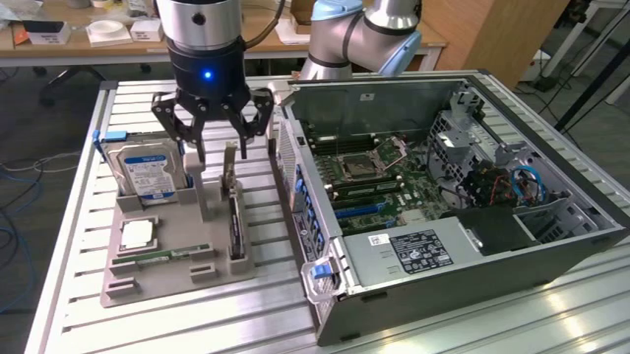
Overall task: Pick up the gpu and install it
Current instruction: 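Pick up the gpu and move the gpu toward the slot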
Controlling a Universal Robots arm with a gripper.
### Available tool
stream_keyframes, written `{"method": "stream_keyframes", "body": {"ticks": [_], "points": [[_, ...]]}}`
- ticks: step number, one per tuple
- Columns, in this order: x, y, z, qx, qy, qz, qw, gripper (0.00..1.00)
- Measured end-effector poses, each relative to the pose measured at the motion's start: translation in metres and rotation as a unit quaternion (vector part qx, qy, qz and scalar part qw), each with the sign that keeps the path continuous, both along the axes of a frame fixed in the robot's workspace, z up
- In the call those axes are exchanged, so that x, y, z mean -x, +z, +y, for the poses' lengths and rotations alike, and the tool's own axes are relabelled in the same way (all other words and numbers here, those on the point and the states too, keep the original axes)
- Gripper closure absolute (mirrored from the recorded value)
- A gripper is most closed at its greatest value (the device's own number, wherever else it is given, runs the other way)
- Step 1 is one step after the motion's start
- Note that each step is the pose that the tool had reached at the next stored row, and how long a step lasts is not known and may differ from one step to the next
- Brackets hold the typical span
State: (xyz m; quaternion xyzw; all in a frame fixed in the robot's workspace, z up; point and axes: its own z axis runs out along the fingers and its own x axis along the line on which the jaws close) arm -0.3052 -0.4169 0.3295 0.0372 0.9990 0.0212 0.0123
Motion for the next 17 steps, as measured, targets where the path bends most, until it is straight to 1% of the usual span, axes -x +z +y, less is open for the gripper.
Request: {"method": "stream_keyframes", "body": {"ticks": [17], "points": [[0.0, -0.0106, -0.0029, 0.0, 0.0, 0.0, 1.0, 0.39]]}}
